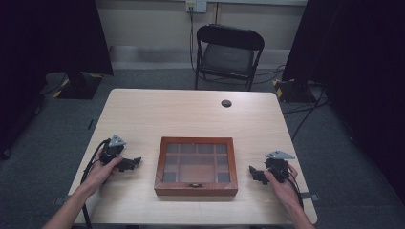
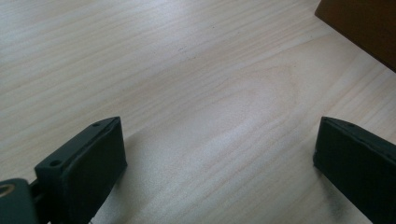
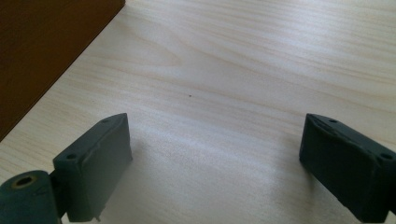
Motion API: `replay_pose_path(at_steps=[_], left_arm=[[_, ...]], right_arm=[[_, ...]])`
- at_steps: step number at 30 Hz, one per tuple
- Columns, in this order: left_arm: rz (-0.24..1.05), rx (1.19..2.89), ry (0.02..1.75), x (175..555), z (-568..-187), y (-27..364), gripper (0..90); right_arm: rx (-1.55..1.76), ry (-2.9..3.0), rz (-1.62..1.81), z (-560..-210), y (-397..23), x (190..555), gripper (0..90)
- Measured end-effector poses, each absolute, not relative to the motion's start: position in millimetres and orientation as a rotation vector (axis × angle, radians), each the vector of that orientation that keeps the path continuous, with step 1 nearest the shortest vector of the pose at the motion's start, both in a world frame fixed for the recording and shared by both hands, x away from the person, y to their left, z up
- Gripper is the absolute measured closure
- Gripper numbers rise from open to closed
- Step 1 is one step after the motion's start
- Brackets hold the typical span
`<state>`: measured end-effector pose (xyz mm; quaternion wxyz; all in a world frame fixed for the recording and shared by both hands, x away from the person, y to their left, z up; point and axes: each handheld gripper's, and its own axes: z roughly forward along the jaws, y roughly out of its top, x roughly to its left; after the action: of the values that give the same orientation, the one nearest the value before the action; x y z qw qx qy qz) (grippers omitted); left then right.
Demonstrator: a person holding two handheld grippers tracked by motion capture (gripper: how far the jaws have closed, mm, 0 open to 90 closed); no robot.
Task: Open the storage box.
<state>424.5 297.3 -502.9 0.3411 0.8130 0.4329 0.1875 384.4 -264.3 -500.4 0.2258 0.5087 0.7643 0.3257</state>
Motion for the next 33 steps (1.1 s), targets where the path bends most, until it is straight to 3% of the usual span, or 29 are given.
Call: replay_pose_path(at_steps=[5, 11, 20, 33], left_arm=[[0.487, 2.116, 1.127, 424.4, -502.8, 297.3, 1.5], [0.487, 2.116, 1.127, 424.4, -502.8, 297.3, 1.5], [0.488, 2.115, 1.126, 424.5, -502.8, 297.3, 1.6], [0.488, 2.114, 1.128, 424.4, -502.9, 297.2, 1.6]], right_arm=[[1.401, 2.108, 0.897, -500.3, -264.1, 384.4, 8.6], [1.421, 2.127, 0.869, -494.3, -264.2, 386.4, 19.4], [1.419, 2.155, 0.946, -476.8, -265.2, 387.0, 26.9], [1.386, 2.235, 1.071, -456.6, -256.4, 381.2, 33.0]])
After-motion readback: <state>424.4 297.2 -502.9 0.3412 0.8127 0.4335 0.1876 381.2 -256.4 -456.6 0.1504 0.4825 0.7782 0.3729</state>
